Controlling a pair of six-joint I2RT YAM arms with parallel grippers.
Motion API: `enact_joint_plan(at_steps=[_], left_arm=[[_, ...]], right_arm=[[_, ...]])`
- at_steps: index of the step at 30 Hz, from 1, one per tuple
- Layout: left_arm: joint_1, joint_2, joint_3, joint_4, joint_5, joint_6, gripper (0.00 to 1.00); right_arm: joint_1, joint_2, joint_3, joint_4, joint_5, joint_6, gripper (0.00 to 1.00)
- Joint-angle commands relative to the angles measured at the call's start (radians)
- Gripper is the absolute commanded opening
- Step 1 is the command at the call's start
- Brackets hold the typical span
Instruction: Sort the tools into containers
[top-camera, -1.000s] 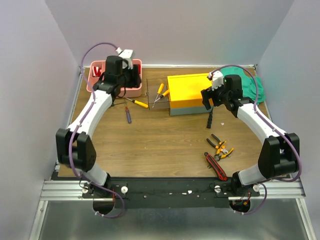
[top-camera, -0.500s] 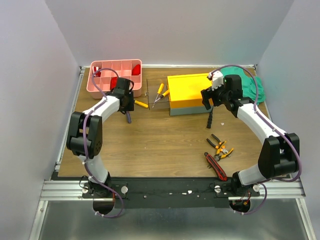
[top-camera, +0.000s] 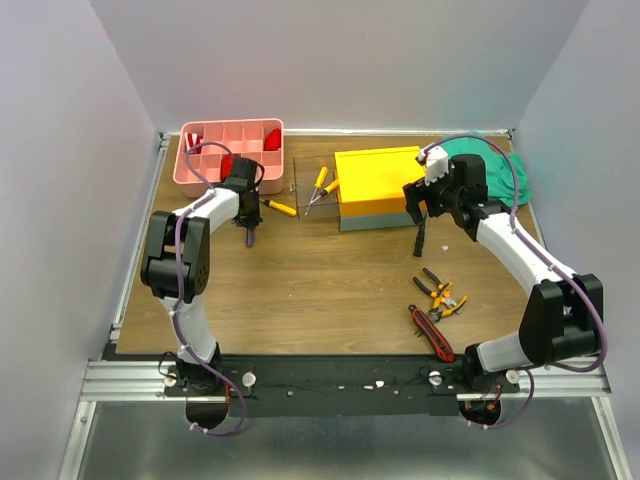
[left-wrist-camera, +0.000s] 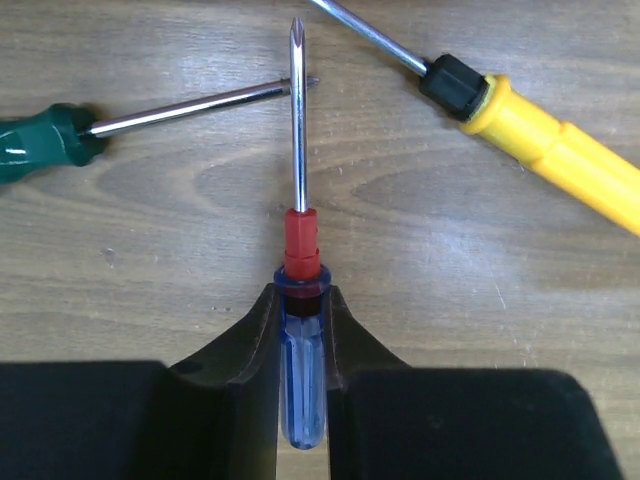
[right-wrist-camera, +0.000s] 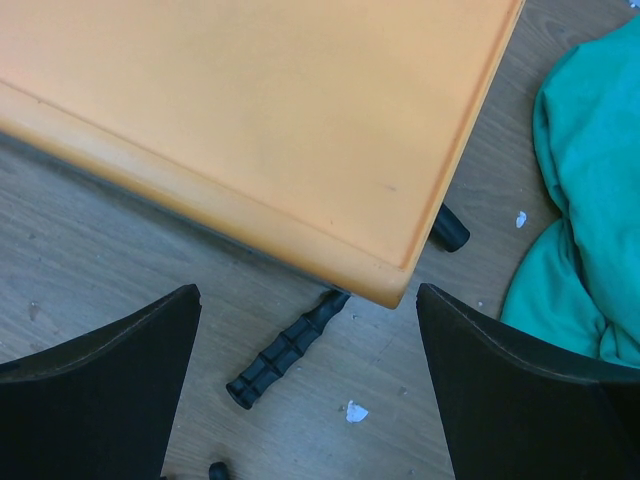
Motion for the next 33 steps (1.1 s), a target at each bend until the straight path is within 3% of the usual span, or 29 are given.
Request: enact_joint_plan(at_steps=[1,5,9,14,23,26,29,33], left_arm=[[0.028,-0.129,0.013,-0.045,0.178,0.027,0.00],[0.038,-0.300,-0.037,-0.015,0.328,0.013,0.00],[0.015,-0.420,-0.120,0.288,0.539,0.018,0.00],[-0.034,-0.254,0.056,0.352,0.728,0.003,0.00],[-0.102,-0.035,0.257,0.364,0.681,-0.068,0.01],[-0.104,-0.022,0.263,0.292,0.655,-0.060,0.35],[-0.104,-0.058,0.265,0.254,0.692,-0.019,0.50],[-0.101,-0.143,0.271,0.228,0.703,0.025,0.62]], right_arm=[[0.000,-0.008,-0.002,0.008,-0.015,-0.010,0.96],[0.000,0.018,0.018,0.007,-0.019,-0.010,0.96],[-0.002,0.046,0.042,0.007,-0.027,-0.003,0.96],[-0.002,0.063,0.060,0.002,-0.032,-0.001,0.96],[-0.002,0.040,0.045,0.002,-0.025,-0.009,0.96],[0.000,0.028,0.027,0.008,-0.025,-0.009,0.96],[-0.002,0.022,0.013,0.013,-0.024,-0.012,0.96],[-0.002,0.026,0.010,0.010,-0.028,-0.010,0.96]])
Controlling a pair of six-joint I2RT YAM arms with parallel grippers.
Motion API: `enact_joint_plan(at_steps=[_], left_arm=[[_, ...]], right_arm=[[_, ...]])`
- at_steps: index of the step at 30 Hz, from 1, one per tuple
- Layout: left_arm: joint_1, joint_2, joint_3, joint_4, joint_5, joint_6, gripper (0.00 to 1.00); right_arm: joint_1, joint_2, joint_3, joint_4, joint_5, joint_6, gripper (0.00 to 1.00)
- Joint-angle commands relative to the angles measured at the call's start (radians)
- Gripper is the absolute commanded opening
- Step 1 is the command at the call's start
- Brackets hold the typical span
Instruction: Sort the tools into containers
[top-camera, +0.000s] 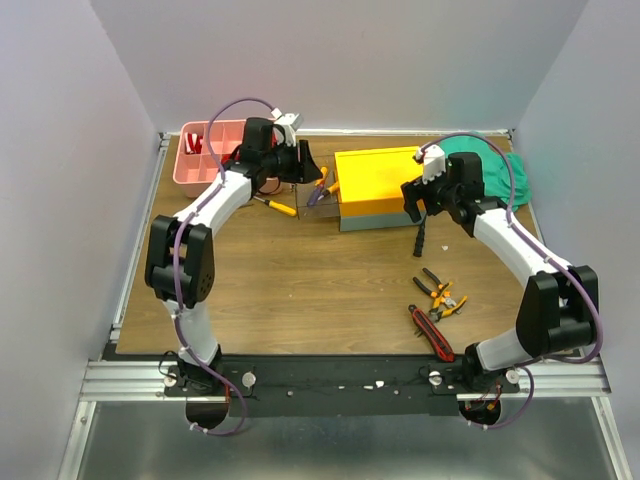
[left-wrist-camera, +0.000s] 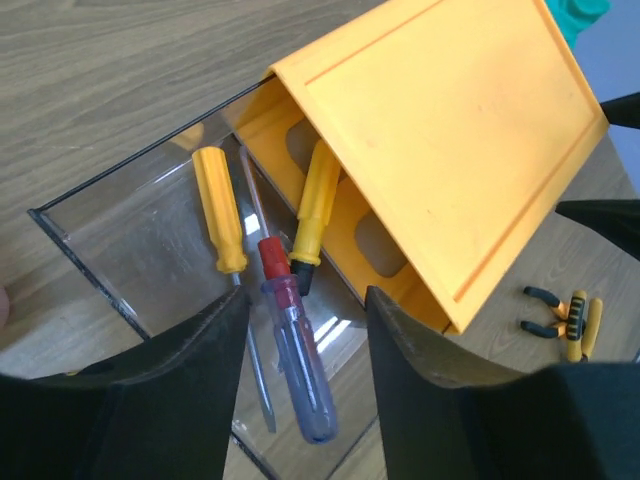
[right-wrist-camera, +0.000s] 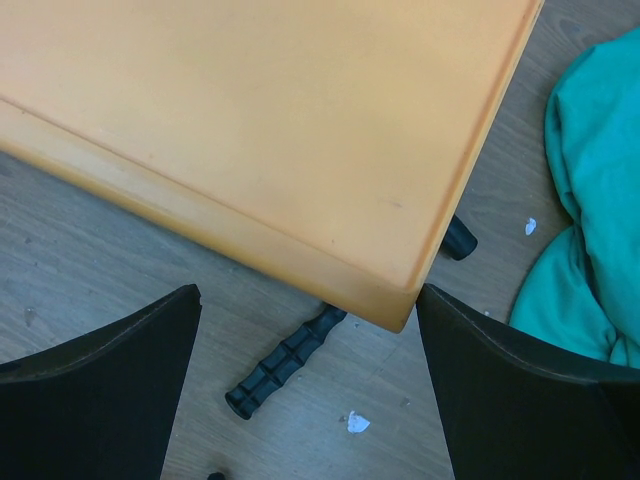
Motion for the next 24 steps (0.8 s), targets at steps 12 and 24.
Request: enact_joint_plan(at_steps=[12,24], left_arm=[[0.270,-0.222,-0.159,-0.360,0.005,0.903,0.67],[0.347,0.074,0.154,-0.773,-0.190,1.502,0.66]], right_arm=[[-0.002,0.014,0.018,-0.002,-0.022,-0.006,0.96],[0.000,0.007,0.018,-0.015,-0.024,-0.006,0.96]])
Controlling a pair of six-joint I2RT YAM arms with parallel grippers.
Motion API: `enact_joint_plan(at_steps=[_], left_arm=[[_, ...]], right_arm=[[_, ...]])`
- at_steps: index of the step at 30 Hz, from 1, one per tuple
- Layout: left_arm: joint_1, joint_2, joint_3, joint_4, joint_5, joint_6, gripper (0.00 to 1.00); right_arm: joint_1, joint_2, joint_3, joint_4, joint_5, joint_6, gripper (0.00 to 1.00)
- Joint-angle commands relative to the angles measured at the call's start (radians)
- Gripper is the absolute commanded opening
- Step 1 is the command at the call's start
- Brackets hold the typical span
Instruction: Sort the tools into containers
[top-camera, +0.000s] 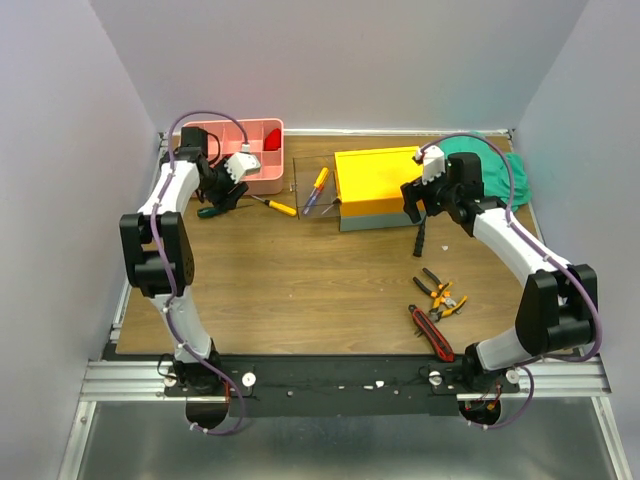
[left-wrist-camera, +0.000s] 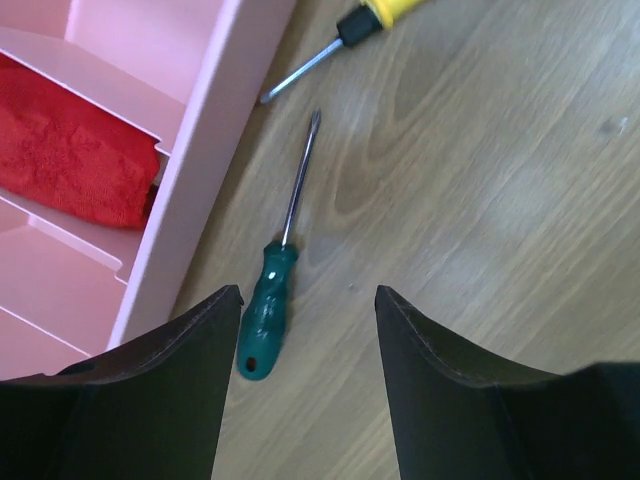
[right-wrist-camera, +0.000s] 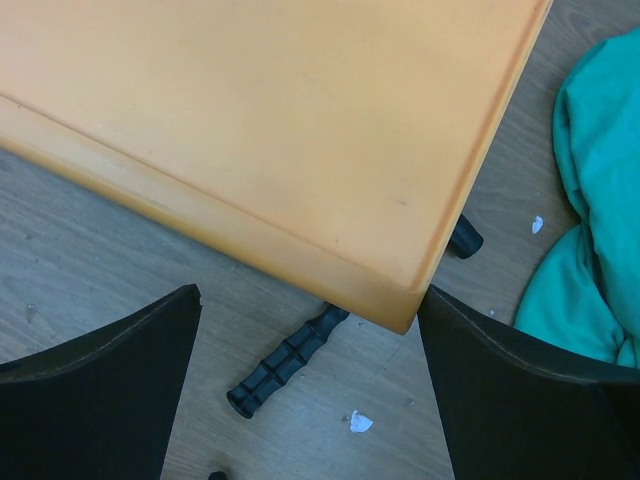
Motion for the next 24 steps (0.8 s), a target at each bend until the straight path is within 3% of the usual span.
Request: enact_joint_plan(at_steps=[1,11,24], left_arm=[[0.000,0.074,0.115,-0.162,-0.103,0.257,0.66],[0.008,0.203,0.218,-0.328,-0.175,0.284,0.62],[0.045,0.197,0.102,-0.137,-0.275,0.279,0.63]], right_arm=[[-0.002,-0.008,0.014,-0.010,-0.014,-0.009,0.96],[0.000,-0.028,-0.014,-0.010,-0.001,-0.025,0.96],[-0.002,0.012,0.026,-0.021,0.001,-0.025,0.96]])
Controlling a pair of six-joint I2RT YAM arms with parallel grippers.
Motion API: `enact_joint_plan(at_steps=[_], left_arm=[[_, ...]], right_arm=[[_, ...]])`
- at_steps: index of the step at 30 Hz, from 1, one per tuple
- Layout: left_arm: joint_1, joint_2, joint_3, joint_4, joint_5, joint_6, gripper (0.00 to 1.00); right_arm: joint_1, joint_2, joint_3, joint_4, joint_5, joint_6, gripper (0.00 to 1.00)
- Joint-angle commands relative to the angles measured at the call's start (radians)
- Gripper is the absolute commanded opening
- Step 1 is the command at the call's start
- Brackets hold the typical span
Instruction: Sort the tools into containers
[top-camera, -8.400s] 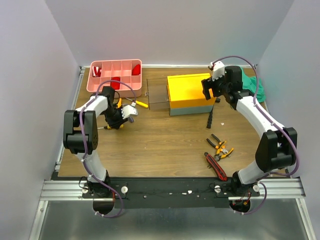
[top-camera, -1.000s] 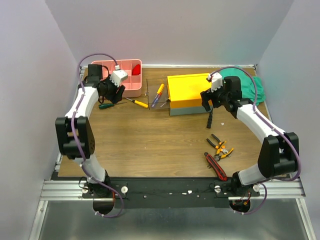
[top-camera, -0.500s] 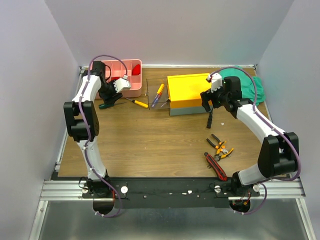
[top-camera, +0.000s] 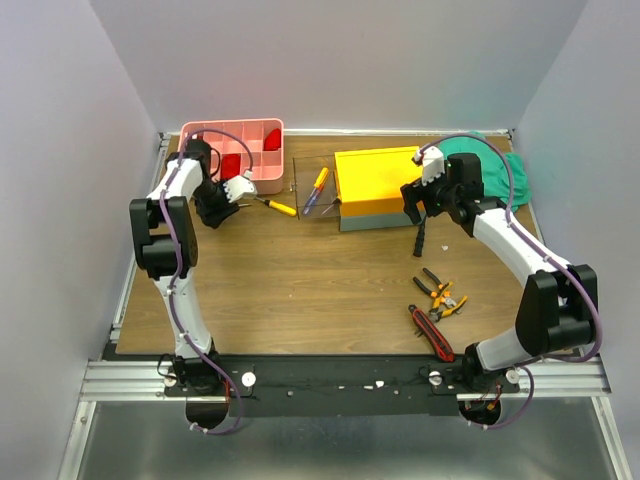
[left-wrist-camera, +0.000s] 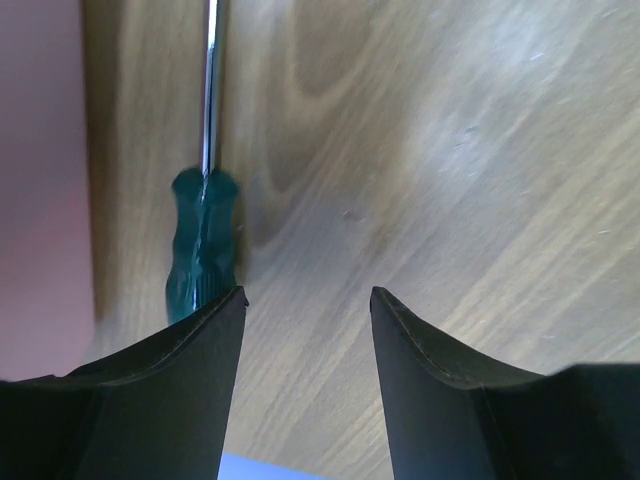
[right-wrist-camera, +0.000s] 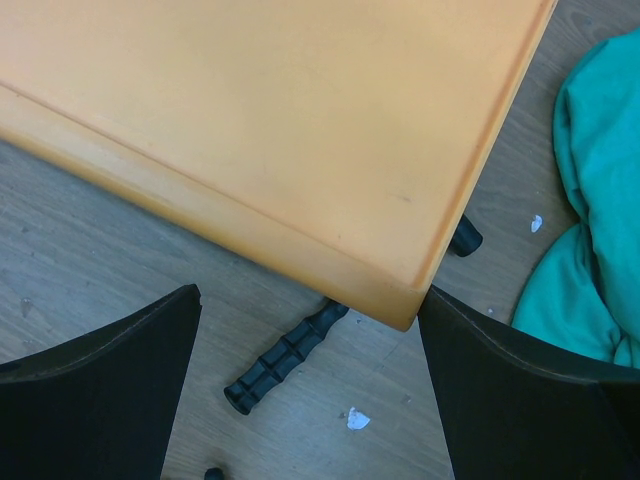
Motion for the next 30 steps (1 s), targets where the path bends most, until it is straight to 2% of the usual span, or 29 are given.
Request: enact_joint_plan(at_steps=[1,5,9,14,22,27,30], left_arm=[[0.016,0.001,-0.008,0.074,-0.055,0.025,0.63],[0.019,0.024,0.027,0.060,-0.067,0.034,0.62],[0.019,0.014,0.119,-0.092,0.028,0.057,0.61],[0.019,0.008,0.130,-0.060,0.031,0.063,0.64],[0.018,0.048,0.053,0.130,-0.035,0.045,0.68],[0.006,0.031,-0.087,0.318,-0.067,0.022,0.70],[0.003,0.018,-0.150,0.360,-0.078,0.022,0.70]], right_arm=[[-0.002,0.017,0.027,-0.014,-0.001,-0.011,0.96],[0.000,0.023,0.031,-0.016,-0.002,-0.011,0.96],[0.000,0.023,0.031,-0.020,0.002,-0.015,0.96],[-0.002,0.026,0.020,-0.014,-0.009,-0.014,0.96],[-0.002,0.030,0.034,-0.023,-0.001,-0.022,0.96],[0.000,0.012,0.017,-0.034,0.001,-0.025,0.96],[-0.002,0.003,0.002,-0.037,0.001,-0.025,0.96]])
